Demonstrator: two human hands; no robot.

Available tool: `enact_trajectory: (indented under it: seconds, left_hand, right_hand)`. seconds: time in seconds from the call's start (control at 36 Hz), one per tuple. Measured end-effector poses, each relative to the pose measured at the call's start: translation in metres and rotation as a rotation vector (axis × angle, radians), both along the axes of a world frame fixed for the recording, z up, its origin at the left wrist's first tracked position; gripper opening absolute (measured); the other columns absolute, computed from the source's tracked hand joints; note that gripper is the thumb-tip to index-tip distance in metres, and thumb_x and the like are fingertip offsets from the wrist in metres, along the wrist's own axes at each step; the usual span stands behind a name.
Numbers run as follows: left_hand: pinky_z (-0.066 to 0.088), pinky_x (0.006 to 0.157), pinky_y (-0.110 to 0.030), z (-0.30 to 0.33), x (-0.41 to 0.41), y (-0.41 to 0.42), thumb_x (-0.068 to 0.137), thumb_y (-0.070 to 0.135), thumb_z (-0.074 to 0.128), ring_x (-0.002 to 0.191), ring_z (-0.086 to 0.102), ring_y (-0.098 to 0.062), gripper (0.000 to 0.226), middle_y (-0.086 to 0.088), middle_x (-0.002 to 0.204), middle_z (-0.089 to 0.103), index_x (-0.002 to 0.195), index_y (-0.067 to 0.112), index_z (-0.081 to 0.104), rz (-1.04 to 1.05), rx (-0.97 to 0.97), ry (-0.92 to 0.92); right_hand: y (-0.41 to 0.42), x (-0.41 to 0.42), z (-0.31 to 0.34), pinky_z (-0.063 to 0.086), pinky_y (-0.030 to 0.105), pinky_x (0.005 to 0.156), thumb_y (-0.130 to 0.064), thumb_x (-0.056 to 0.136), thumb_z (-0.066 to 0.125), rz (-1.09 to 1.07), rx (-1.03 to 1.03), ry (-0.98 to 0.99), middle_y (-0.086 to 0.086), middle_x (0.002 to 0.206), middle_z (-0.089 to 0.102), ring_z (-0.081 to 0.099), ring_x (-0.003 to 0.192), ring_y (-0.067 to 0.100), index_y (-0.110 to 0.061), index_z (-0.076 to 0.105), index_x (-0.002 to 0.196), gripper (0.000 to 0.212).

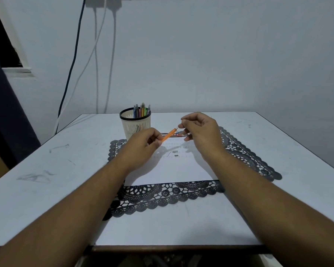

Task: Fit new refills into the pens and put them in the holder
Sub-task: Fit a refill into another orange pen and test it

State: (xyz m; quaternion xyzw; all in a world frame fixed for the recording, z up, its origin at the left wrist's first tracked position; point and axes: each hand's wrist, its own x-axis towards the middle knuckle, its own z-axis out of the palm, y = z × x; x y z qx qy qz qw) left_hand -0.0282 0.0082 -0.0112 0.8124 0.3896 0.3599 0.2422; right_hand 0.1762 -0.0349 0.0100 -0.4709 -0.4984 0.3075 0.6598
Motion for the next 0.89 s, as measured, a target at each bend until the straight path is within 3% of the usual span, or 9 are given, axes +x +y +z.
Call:
enact_trajectory:
  seconds: [0.42,0.58,0.89]
  left_hand:
    - [0.047,0.072,-0.028,0.0020,0.0005,-0.0028,0.101,0.018,0.064,0.079,0.057,-0.009,0.010,0.005,0.090,0.065,0.097,0.027,0.069,-0.011,0.008,-0.026]
    - [0.049,0.076,-0.032,0.0011,0.0006,-0.0022,0.100,0.018,0.064,0.081,0.058,-0.011,0.012,0.006,0.091,0.065,0.096,0.029,0.068,-0.016,0.001,-0.045]
    - [0.050,0.079,-0.032,0.0035,0.0016,-0.0067,0.101,0.019,0.063,0.087,0.060,-0.014,0.012,0.003,0.094,0.067,0.097,0.029,0.068,-0.005,-0.010,-0.077]
  right_hand:
    - [-0.0003,-0.0046,-0.0032,0.057,0.031,0.061,-0.003,0.092,0.071,0.011,0.005,0.004,0.011,0.083,0.076,0.067,0.070,0.020,-0.011,0.077,0.090,0.011]
    - [-0.0009,-0.0054,-0.0029,0.058,0.030,0.067,-0.004,0.090,0.075,0.008,0.046,0.011,0.008,0.086,0.077,0.067,0.078,0.017,-0.013,0.080,0.089,0.010]
    - [-0.0003,-0.0046,-0.0031,0.059,0.030,0.072,-0.006,0.090,0.075,0.004,0.002,0.079,0.003,0.087,0.077,0.065,0.074,0.018,-0.016,0.081,0.085,0.013]
